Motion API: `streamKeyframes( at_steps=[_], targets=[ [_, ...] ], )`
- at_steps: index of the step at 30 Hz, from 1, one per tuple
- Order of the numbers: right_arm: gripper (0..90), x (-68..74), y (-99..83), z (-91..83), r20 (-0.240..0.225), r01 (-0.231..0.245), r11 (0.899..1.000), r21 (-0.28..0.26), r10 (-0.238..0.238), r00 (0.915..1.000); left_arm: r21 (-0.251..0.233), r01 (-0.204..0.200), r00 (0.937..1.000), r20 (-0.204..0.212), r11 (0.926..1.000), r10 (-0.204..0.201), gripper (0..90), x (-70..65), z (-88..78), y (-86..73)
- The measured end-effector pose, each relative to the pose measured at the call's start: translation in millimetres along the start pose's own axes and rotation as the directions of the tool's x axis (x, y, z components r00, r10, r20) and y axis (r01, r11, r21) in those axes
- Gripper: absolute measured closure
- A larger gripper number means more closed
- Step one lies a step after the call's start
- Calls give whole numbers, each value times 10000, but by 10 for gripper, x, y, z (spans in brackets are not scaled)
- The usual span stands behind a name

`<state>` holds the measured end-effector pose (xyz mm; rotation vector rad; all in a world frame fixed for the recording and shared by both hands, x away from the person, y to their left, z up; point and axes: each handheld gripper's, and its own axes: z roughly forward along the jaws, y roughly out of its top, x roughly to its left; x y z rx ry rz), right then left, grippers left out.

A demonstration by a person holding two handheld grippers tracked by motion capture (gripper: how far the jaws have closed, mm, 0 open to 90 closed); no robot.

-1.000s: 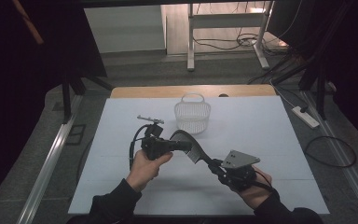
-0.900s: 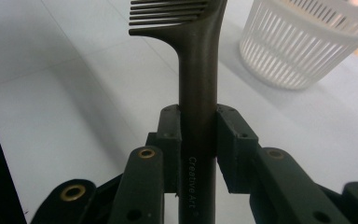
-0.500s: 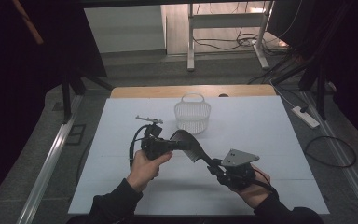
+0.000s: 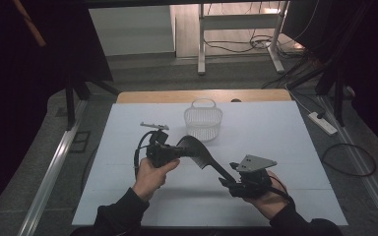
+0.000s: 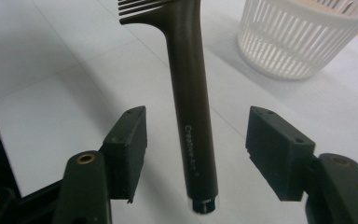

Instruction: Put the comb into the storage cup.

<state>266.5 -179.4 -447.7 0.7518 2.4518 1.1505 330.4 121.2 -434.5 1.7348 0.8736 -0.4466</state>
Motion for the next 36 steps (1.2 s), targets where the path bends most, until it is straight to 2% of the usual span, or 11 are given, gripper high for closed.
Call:
streamKeyframes(
  at_steps=[3, 9, 13, 23, 27, 30, 36],
  targets=[
    [363, -37, -1, -18, -378, -245, 9997, 56, 247, 9990, -1, -115, 9999, -104, 9999, 114, 874, -13, -14, 7],
    [316, -78, -25, -64, -596, -447, 9988, -193, 434, 9973, -16, -364, 9989, -303, 9993, 363, 874, -29, -34, 18],
    [259, -109, -34, -69, -857, -638, 9979, -86, 629, 9943, -64, -489, 9982, -346, 9988, 487, 874, -26, -55, 22],
    [152, -154, -66, -63, -1055, -881, 9960, 178, 895, 9904, -150, -743, 9950, -675, 9971, 732, 874, -30, -110, 29],
    [94, -189, -80, -67, -1113, -1060, 9940, 268, 1084, 9879, -142, -915, 9917, -917, 9957, 898, 874, -41, -134, 36],
    [51, -215, -96, -84, -1022, -1170, 9930, 146, 1179, 9878, -100, -1064, 9882, -1117, 9943, 1047, 874, -47, -152, 43],
    [7, -260, -127, -121, -993, -1413, 9899, 80, 1414, 9850, -69, -1263, 9805, -1525, 9920, 1238, 873, -65, -186, 54]
  ],
)
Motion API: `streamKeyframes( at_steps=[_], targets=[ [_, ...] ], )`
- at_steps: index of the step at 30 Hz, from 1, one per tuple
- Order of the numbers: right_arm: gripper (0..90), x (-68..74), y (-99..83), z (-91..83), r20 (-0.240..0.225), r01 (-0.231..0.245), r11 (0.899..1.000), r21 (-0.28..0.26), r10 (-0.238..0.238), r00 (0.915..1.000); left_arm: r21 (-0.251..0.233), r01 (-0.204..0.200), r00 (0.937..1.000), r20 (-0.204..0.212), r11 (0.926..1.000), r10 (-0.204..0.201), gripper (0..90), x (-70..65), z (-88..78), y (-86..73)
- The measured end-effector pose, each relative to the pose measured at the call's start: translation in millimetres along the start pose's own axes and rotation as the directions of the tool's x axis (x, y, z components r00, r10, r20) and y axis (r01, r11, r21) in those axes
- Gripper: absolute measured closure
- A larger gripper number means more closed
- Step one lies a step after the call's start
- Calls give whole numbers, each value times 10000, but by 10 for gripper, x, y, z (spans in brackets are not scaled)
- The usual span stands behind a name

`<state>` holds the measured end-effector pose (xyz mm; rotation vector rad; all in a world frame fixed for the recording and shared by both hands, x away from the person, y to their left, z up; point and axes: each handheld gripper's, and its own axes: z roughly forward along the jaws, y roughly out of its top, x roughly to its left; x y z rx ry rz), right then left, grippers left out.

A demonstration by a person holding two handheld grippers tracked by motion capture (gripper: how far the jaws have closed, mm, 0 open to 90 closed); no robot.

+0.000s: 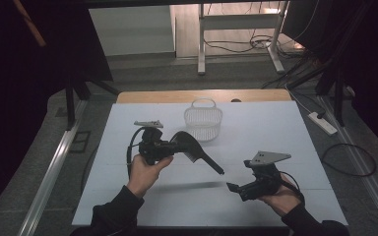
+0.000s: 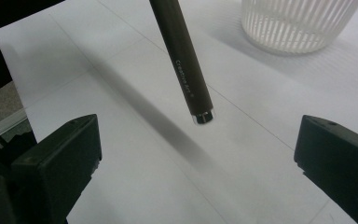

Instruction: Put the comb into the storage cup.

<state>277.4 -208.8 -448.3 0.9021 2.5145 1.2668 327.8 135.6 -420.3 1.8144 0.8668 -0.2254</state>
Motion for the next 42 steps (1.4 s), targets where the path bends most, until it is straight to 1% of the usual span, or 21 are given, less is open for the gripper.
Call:
streamKeyframes(
  at_steps=[6, 11, 18, 21, 23, 30, 34, 42],
  targets=[
    [0, -49, -18, -76, 14, -143, 9998, -171, 143, 9999, 104, -382, 9974, -600, 9992, 388, 873, -18, -23, 13],
    [0, -87, -66, -124, 129, -222, 9996, -171, 224, 9997, 62, -605, 9939, -922, 9981, 608, 873, -36, -50, 27],
    [0, -93, -122, -195, 251, -4, 10000, 15, 4, 9997, 55, -800, 9890, -1247, 9968, 801, 873, -43, -88, 50],
    [0, -112, -148, -234, 247, -254, 9997, 53, 253, 9994, 37, -867, 9873, -1335, 9962, 864, 873, -40, -106, 64],
    [0, -129, -172, -257, 342, -383, 9992, 133, 378, 9987, 11, -903, 9857, -1425, 9959, 895, 874, -39, -123, 76],
    [0, -149, -242, -351, 786, -478, 9984, 288, 454, 9959, -93, -955, 9833, -1568, 9954, 928, 873, -19, -197, 110],
    [0, -155, -283, -403, 1021, -629, 9974, 357, 590, 9930, -178, -919, 9835, -1583, 9956, 879, 873, 1, -241, 136],
    [0, -193, -392, -532, 1458, -1046, 9937, 404, 977, 9845, -275, -978, 9806, -1731, 9948, 916, 873, 26, -341, 225]
  ],
)
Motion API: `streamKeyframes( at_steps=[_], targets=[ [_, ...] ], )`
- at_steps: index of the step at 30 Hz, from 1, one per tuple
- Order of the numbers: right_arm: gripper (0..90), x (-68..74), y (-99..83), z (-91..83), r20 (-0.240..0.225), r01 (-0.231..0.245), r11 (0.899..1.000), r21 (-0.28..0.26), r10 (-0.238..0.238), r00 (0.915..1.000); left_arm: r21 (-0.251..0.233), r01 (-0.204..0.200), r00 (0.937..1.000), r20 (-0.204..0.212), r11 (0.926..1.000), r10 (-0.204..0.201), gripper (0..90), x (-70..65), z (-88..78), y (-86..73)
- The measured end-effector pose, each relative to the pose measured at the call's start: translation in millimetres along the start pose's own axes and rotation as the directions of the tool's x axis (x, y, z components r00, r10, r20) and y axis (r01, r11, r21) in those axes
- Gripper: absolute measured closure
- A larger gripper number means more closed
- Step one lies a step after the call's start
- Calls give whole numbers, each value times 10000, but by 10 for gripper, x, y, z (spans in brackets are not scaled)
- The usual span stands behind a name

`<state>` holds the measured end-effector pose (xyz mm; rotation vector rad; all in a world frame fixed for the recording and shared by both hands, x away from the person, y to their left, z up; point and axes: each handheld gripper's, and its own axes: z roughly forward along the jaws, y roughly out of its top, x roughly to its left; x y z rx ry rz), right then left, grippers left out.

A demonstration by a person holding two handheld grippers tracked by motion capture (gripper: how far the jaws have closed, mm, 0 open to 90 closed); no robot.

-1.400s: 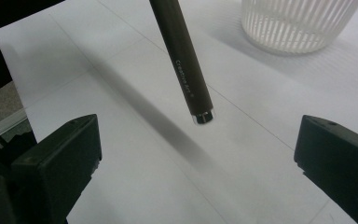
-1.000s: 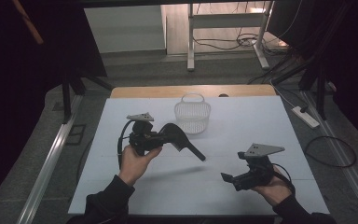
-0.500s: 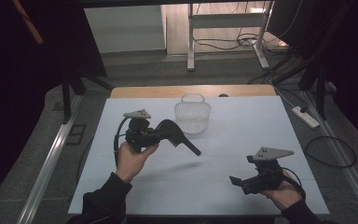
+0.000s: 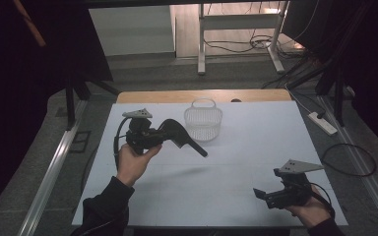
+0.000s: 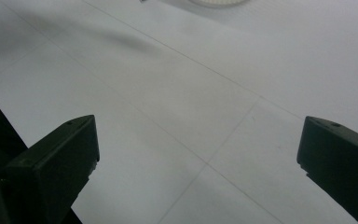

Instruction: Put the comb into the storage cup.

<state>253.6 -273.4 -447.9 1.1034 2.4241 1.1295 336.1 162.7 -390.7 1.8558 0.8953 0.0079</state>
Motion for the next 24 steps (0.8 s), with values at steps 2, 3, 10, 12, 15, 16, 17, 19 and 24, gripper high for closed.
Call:
streamKeyframes(
  at_steps=[2, 3, 10, 12, 15, 16, 17, 19, 24],
  targets=[
    [0, -14, -25, -23, 63, -61, 10000, 48, 60, 10000, -21, -17, 10000, -59, 10000, 17, 873, 7, -24, 26],
    [0, -20, -38, -33, 106, -90, 9999, 54, 89, 9999, -32, -34, 10000, -82, 10000, 34, 874, 10, -35, 40],
    [0, -41, -109, -116, 420, -218, 9997, 143, 211, 9989, -90, -75, 9996, -277, 9999, 73, 873, 33, -106, 119],
    [0, -49, -128, -142, 461, -348, 9993, 111, 342, 9984, -124, -62, 9995, -303, 9999, 58, 874, 46, -124, 138],
    [0, -64, -161, -176, 524, -433, 9990, 121, 426, 9977, -138, -32, 9994, -337, 9999, 27, 873, 64, -142, 167],
    [0, -67, -171, -188, 577, -457, 9988, 177, 446, 9973, -116, -64, 9994, -355, 9999, 60, 874, 72, -147, 180],
    [0, -70, -181, -197, 636, -464, 9987, 198, 451, 9970, -134, -49, 9993, -378, 9999, 44, 873, 75, -150, 192],
    [0, -75, -201, -219, 741, -478, 9985, 267, 457, 9962, -146, -61, 9992, -396, 9999, 56, 873, 81, -159, 219],
    [0, -90, -254, -268, 967, -610, 9972, 431, 566, 9937, -165, -71, 9991, -422, 9998, 64, 874, 83, -179, 287]
  ],
)
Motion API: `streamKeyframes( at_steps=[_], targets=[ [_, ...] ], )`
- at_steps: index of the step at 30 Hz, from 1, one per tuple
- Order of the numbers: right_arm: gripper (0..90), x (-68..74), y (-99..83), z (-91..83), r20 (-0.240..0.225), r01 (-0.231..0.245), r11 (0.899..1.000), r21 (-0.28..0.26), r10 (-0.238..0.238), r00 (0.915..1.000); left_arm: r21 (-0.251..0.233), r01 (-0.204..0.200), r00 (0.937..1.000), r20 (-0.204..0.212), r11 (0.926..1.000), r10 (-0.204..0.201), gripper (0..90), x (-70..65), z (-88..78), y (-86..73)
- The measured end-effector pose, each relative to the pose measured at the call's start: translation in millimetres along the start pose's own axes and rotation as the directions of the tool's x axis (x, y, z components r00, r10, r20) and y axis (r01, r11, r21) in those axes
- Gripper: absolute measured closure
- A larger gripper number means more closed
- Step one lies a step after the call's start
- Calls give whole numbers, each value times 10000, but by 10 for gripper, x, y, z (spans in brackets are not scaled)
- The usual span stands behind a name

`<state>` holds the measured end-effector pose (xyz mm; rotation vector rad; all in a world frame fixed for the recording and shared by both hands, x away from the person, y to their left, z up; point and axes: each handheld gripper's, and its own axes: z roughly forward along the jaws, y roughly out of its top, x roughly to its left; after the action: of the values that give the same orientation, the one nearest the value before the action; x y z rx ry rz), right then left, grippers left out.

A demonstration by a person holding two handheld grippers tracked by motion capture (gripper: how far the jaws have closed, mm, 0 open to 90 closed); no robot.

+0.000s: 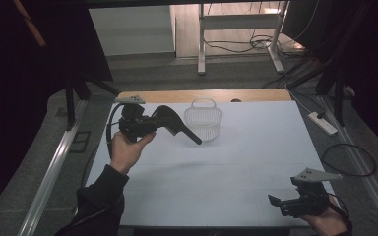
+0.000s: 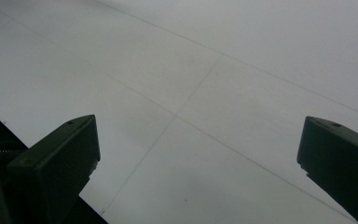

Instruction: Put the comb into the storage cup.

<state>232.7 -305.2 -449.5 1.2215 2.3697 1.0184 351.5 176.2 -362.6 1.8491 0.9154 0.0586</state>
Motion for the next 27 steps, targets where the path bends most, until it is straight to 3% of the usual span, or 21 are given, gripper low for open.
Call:
streamKeyframes(
  at_steps=[6, 15, 27],
  targets=[
    [0, -23, -34, -57, 225, -255, 9997, -16, 255, 9994, -23, 2, 10000, -74, 10000, -2, 873, 11, -14, 72],
    [0, -16, -53, -90, 795, -240, 9993, 302, 215, 9966, -32, -8, 9997, -251, 10000, 7, 873, 43, -36, 159],
    [0, -15, -50, -70, 903, -263, 9985, 485, 218, 9957, -152, 188, 9993, -316, 9997, -193, 873, 146, -27, 282]
  ],
)
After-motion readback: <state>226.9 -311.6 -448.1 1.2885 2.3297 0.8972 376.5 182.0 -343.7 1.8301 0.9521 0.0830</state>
